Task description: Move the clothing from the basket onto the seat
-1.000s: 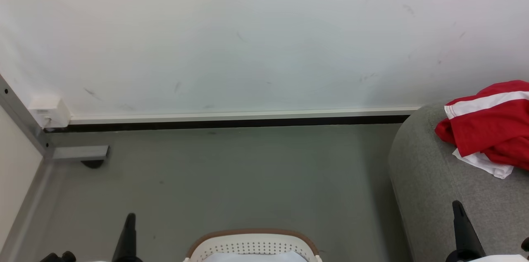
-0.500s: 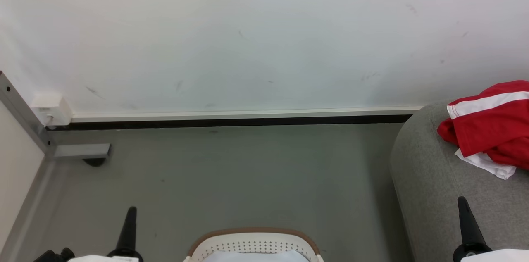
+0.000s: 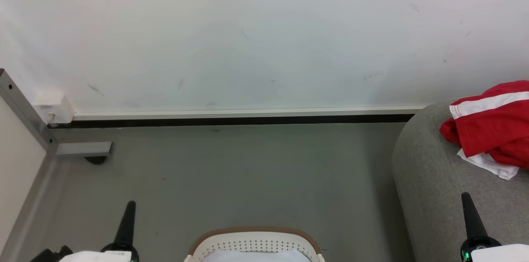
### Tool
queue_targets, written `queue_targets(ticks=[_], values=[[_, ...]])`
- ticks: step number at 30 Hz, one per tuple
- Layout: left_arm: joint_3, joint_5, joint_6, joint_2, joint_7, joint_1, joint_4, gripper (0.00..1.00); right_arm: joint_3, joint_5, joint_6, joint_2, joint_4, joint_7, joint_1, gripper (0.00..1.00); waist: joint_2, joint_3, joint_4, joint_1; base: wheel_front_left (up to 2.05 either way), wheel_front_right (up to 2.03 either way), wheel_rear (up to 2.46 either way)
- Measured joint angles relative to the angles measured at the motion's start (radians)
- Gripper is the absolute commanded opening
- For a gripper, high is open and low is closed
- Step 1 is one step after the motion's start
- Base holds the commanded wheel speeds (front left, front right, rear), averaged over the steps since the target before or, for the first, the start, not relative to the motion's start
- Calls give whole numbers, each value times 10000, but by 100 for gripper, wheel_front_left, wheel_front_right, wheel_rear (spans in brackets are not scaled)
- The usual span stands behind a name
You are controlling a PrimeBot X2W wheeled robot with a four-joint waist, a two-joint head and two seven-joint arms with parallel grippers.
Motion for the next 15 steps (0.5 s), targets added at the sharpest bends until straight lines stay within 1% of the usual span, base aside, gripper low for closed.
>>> queue_targets(ticks=[15], values=[[102,-1191,-79,-25,347,-169,36,0,-244,1204,-2,61,42,370,-157,0,0,39,62,0,0,0,0]])
